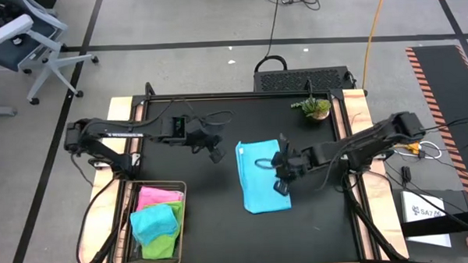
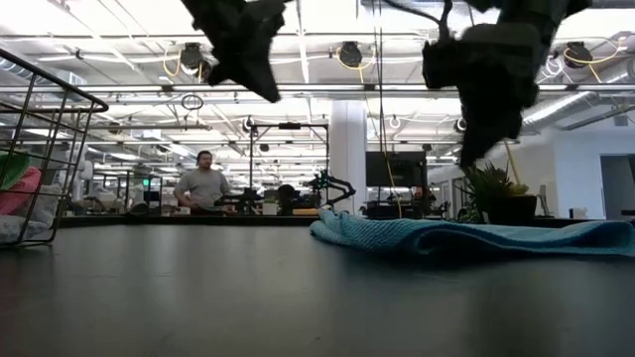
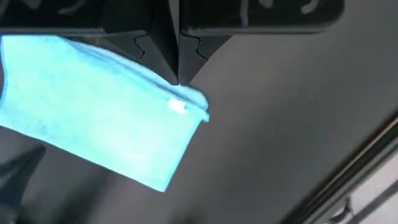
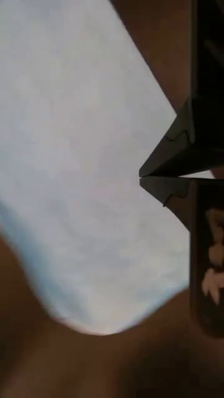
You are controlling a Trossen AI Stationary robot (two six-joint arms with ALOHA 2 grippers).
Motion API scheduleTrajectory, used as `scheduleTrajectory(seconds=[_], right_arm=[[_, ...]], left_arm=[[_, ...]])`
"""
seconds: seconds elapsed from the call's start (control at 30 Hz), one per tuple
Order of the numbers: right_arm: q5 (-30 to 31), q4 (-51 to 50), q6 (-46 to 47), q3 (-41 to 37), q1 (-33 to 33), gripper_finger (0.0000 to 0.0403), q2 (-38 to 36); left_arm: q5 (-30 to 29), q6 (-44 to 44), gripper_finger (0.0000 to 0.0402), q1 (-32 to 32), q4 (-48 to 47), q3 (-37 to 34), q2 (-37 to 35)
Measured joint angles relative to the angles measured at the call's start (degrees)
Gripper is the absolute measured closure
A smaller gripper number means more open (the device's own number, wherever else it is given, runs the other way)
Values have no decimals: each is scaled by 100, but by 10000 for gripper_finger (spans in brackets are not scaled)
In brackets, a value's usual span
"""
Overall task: Fold microfiber towels
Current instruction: Fold the blue microfiber cloth
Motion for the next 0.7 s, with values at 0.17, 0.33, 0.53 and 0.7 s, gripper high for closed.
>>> scheduleTrajectory(seconds=[0.17,0.33,0.53,0.7], right_arm=[[156,-97,11,7,-224,403,-337],[467,-305,-276,1,-476,403,-249],[138,-7,-866,9,-1190,403,-247],[-380,-20,-1471,9,-2005,403,-246]], left_arm=[[100,296,392,142,540,0,336],[324,171,396,338,732,-2,720],[745,-274,382,454,822,-2,1202],[920,-291,389,461,1158,-2,1525]])
